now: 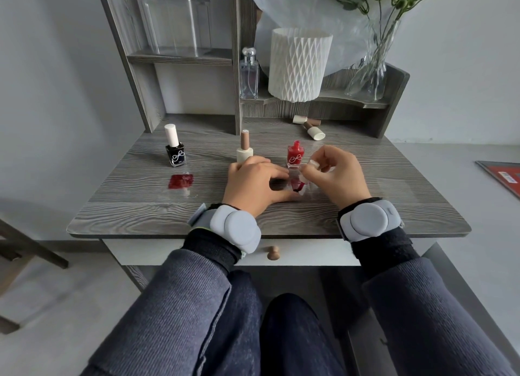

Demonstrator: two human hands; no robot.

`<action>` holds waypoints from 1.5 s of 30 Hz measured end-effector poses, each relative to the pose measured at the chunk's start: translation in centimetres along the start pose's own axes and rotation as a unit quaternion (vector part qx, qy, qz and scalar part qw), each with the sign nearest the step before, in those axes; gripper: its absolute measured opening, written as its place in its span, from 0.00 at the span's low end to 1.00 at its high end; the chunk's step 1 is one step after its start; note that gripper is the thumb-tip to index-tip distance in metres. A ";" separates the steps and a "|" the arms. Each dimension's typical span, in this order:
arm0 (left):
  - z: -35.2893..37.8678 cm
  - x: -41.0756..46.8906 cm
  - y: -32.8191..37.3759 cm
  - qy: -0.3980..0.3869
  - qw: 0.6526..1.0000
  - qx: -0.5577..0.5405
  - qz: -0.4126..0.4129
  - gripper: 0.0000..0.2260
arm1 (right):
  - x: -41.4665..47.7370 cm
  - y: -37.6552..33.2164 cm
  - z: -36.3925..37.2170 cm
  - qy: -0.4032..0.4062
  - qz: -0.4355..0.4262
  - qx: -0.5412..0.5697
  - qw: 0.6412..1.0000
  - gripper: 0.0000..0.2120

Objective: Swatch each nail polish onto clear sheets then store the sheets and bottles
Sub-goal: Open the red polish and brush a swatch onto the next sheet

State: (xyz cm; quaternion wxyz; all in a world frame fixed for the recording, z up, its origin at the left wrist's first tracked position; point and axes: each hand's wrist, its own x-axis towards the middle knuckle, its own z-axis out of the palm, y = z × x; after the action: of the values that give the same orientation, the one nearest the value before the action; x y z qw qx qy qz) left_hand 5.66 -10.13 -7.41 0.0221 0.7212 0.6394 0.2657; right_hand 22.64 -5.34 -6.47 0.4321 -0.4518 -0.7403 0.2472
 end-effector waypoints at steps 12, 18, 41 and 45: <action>0.0 0.0 0.0 0.000 1.000 0.003 0.002 0.24 | -0.1 0.0 -0.2 0.031 0.002 -0.014 0.999 0.03; 0.0 0.0 0.0 0.005 1.000 -0.005 0.002 0.24 | -0.3 -0.4 -0.2 0.034 0.000 -0.001 0.999 0.03; 0.4 0.2 -0.3 0.011 1.000 -0.001 0.008 0.24 | -0.1 -0.2 -0.3 0.062 0.009 0.004 0.998 0.10; 0.5 0.2 -0.4 0.016 1.000 -0.002 0.011 0.23 | -0.1 -0.3 -0.3 0.044 0.005 -0.020 0.999 0.10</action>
State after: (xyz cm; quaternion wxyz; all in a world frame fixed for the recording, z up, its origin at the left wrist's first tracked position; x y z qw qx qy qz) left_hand 5.49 -9.74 -7.91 0.0102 0.7237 0.6310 0.2791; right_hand 22.78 -5.61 -6.16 0.4536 -0.4747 -0.7231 0.2145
